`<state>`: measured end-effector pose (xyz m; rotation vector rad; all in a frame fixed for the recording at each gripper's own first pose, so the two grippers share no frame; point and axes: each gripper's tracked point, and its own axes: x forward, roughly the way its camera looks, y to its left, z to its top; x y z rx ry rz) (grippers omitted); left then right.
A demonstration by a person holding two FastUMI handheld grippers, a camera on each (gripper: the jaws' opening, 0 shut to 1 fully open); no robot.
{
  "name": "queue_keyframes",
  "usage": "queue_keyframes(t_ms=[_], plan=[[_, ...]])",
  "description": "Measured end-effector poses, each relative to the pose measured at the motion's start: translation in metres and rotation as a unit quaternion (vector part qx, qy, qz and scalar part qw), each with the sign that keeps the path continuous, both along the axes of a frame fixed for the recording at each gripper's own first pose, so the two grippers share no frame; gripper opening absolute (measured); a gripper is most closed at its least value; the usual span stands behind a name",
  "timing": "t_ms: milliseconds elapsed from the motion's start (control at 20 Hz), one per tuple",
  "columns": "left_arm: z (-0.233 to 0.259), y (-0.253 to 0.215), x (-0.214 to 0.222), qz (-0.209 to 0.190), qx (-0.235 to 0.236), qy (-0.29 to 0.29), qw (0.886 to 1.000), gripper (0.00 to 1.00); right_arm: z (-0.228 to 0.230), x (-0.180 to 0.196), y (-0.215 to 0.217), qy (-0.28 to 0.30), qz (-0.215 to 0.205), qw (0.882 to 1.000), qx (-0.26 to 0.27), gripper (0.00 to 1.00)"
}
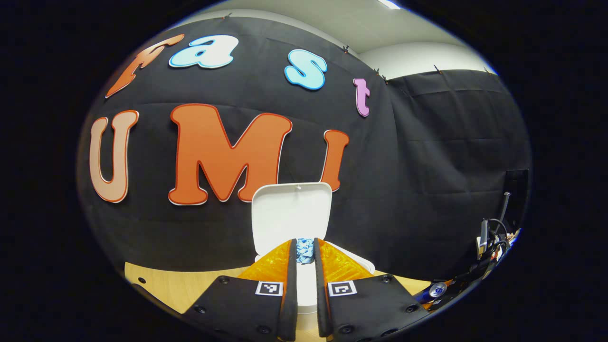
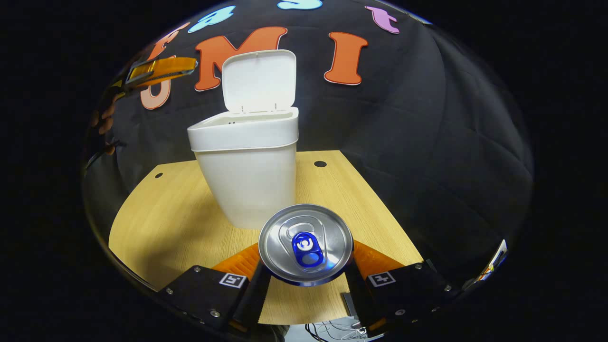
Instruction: Press the lid of the desktop garbage bin to open it, pick up the crumpled paper on the desktop and throw it into the bin, then pick up the pop can on the desktop and drop it into the bin, and finally close the garbage bin lid.
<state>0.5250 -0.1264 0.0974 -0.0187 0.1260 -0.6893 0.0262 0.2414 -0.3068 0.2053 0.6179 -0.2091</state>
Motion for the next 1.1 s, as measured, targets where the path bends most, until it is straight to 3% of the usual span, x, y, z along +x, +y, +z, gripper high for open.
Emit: queue_keyframes(t_ms=[50,150,200,500,750,800,850,1100], plan=[[-0.006,-0.005,0.001,0.002,0.008,0.004,1.000,0.20,0.001,-0.001,-0.001,0.000,-0.002,1.000,-0.001,0.73],[-0.021,-0.015,0.005,0.003,0.019,0.017,1.000,0.21,0.002,-0.002,-0.002,0.001,-0.005,1.000,0.000,0.73],[-0.028,-0.018,0.006,0.004,0.024,0.026,0.999,0.20,0.003,-0.001,-0.002,0.001,-0.007,1.000,0.000,0.78],[-0.060,-0.032,0.008,0.009,0.049,0.050,0.998,0.20,0.011,0.004,-0.010,-0.009,-0.006,1.000,-0.007,0.78],[-0.091,-0.030,0.013,0.016,0.068,0.075,0.995,0.29,0.023,0.017,-0.020,-0.030,0.003,0.999,-0.028,0.78],[-0.096,-0.030,0.012,0.018,0.068,0.081,0.994,0.30,0.026,0.020,-0.021,-0.035,0.006,0.999,-0.033,0.73],[-0.099,-0.031,0.011,0.016,0.068,0.087,0.994,0.31,0.030,0.023,-0.024,-0.038,0.008,0.999,-0.038,0.78],[-0.107,-0.024,0.004,0.018,0.067,0.103,0.992,0.38,0.056,0.041,-0.032,-0.073,0.019,0.996,-0.052,0.78]])
